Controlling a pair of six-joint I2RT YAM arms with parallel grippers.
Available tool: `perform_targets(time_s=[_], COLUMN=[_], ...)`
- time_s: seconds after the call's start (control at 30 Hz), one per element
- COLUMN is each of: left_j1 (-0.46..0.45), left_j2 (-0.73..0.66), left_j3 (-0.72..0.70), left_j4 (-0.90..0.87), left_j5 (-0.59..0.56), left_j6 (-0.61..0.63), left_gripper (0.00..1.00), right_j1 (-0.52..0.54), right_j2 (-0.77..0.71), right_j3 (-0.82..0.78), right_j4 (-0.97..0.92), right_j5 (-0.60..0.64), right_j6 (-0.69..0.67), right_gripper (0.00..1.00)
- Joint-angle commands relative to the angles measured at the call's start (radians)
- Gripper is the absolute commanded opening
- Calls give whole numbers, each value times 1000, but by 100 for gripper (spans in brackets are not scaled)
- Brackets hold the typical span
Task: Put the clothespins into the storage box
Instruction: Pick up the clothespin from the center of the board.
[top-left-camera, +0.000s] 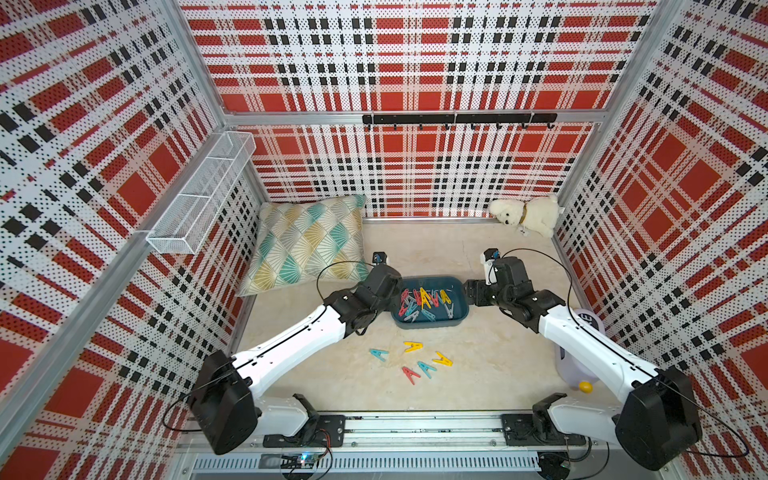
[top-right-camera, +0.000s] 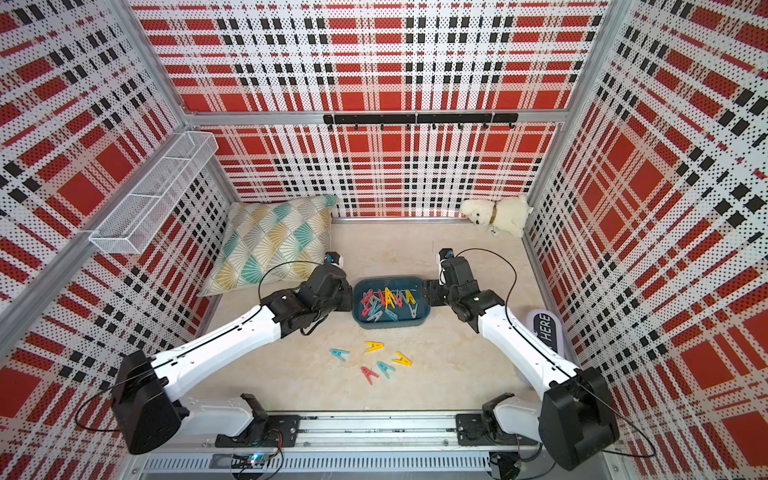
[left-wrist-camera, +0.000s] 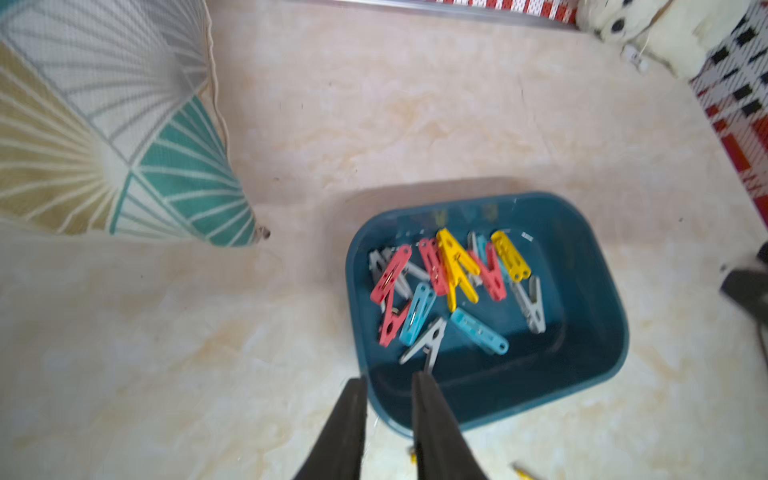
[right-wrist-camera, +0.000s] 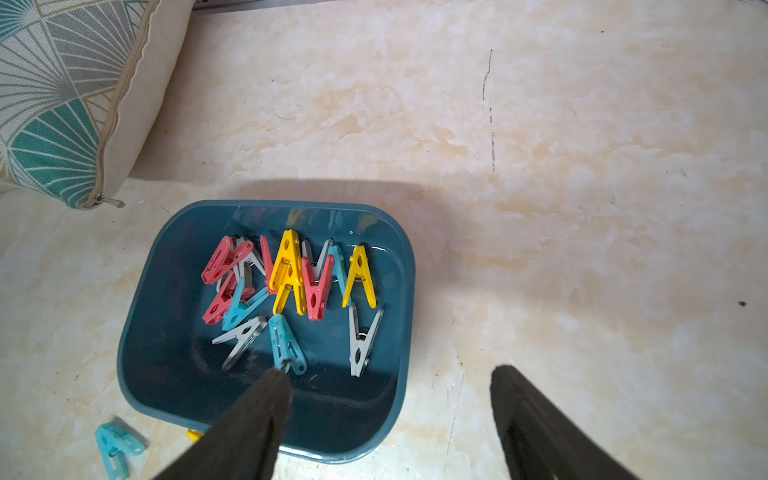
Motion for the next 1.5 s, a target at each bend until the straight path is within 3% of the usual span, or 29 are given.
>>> perform_targets(time_s=[0.0, 0.2, 0.53, 1.47], left_j1=[-32, -127, -251, -225], left_j2=[-79, -126, 67, 186], left_j3=[-115, -277, -246, -223], left_j4=[-62, -42, -106, -78], left_j5=[42, 2, -53, -118], left_j6=[-2, -115, -124, -71], left_gripper=[26, 27, 28, 37], right_j1=[6, 5, 8, 9], right_j2=[10, 2, 20, -9], right_j3=[10, 11, 14, 17], right_j4=[22, 21, 36, 30], right_j5=[-9, -9, -24, -40], right_j6=[-9, -15, -9, -9], right_gripper=[83, 83, 83, 83])
